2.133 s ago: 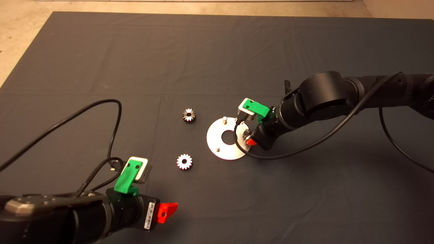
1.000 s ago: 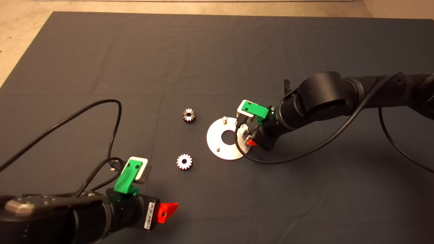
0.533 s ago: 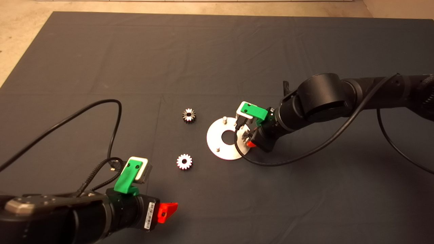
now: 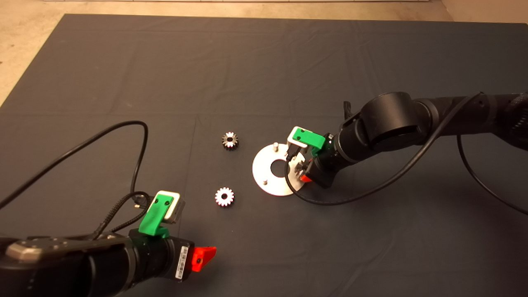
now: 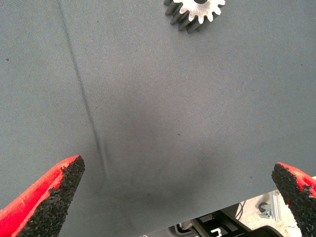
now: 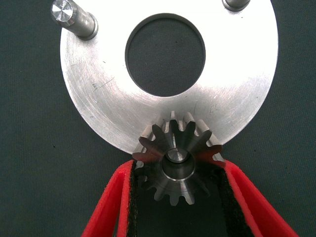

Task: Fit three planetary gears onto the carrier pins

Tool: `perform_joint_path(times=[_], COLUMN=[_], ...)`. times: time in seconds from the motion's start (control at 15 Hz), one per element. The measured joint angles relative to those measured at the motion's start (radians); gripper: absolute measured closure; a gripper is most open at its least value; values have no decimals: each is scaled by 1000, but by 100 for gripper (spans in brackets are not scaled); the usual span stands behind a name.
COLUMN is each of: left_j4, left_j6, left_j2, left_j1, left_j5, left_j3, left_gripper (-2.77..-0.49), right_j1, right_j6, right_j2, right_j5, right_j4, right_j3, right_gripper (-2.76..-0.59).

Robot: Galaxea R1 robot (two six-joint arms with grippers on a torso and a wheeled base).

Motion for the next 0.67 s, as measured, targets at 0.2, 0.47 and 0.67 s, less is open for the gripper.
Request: perform_joint_path(times=[0.2,0.47,0.67], left_j4=[0,0,0], left_j6=[0,0,-1], left_j2=[0,-1,-3], left_j1=[0,0,0], left_j5=[0,0,0], left_j3=[0,0,0], left_gripper=[-275,-275,-275], right_j1=[-22,-31,-31], right_j6=[-3,-13,-13], right_j2=[2,1,1], right_j5=[-3,-4,-3], right_j4=[0,1,1], right_j3=[0,0,0], right_gripper=[-95,-95,-95])
